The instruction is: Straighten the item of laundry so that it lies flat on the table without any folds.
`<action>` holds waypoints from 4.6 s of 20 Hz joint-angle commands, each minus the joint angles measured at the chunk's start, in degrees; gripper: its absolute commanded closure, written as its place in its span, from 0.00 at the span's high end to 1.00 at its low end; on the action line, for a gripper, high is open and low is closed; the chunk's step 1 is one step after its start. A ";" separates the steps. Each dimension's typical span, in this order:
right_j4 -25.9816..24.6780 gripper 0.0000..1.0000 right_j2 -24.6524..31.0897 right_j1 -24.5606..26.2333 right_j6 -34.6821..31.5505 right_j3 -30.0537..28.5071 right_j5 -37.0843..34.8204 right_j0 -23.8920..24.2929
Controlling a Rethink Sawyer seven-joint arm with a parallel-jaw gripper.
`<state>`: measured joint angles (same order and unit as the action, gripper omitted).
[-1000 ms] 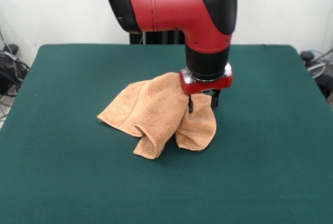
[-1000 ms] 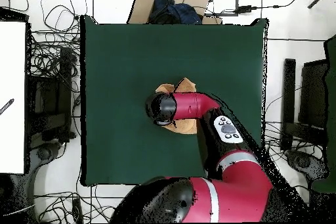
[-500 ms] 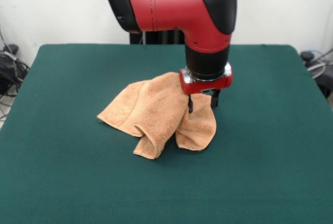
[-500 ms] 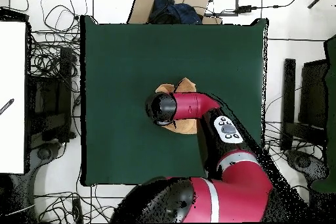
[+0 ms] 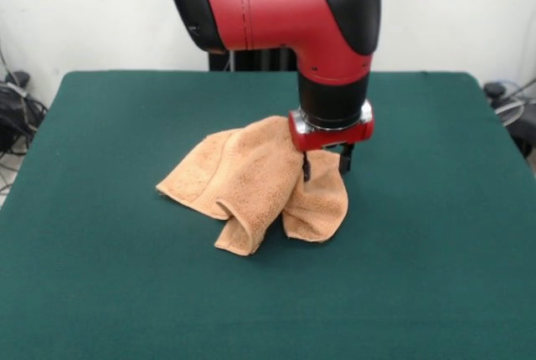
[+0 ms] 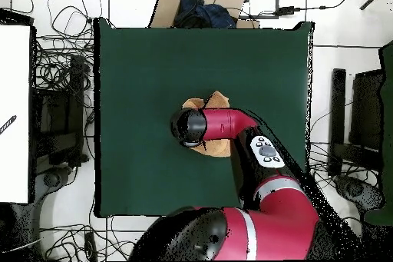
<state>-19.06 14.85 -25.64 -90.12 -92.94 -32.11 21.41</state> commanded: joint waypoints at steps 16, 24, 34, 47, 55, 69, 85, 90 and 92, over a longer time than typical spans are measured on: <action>-0.42 1.00 1.19 0.22 -4.51 -1.58 2.30 0.62; -0.41 1.00 1.21 0.16 -4.44 -1.72 2.15 0.64; -0.41 1.00 1.36 0.27 -4.36 -1.79 2.29 0.72; -0.32 1.00 1.44 0.25 -4.54 -1.93 2.63 0.81; -0.27 1.00 1.58 0.27 -4.61 -2.02 2.94 0.89; 0.15 1.00 1.59 -0.24 -5.39 -2.86 3.44 1.05; 2.60 1.00 -2.26 -8.79 -13.63 -11.04 11.60 -2.41; 4.58 1.00 -3.09 -11.77 -14.21 -13.39 10.24 -2.80; 5.46 1.00 -3.27 -12.33 -13.76 -13.63 9.29 -2.79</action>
<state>-16.98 13.26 -34.04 -90.12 -101.45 -23.70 20.02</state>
